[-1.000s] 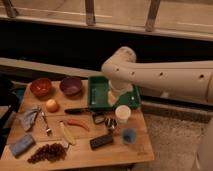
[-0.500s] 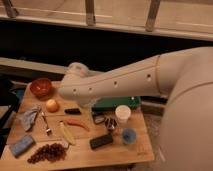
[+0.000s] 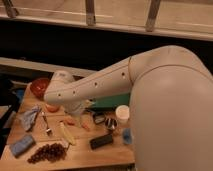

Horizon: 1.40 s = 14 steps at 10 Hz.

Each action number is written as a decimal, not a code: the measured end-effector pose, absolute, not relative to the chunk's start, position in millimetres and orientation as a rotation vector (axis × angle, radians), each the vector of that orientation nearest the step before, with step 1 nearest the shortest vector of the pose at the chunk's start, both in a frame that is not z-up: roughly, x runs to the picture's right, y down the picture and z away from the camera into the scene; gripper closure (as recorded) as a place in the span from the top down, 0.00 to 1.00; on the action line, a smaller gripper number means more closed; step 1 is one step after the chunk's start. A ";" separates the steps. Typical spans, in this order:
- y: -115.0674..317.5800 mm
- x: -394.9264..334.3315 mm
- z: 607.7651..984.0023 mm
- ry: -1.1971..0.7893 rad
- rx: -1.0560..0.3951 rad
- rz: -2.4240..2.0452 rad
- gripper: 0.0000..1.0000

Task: Place pepper in metal cup

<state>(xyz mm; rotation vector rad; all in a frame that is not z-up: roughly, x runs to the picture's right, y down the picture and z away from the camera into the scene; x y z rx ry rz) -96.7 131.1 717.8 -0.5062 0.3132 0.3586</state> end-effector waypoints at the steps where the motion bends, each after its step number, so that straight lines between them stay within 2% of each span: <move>1: 133.8 -98.9 717.1 0.313 -0.515 0.351 0.75; 8: 144.0 -106.4 710.2 0.297 -0.540 0.326 0.75; 14: 137.7 -142.2 727.1 0.269 -0.524 0.294 0.75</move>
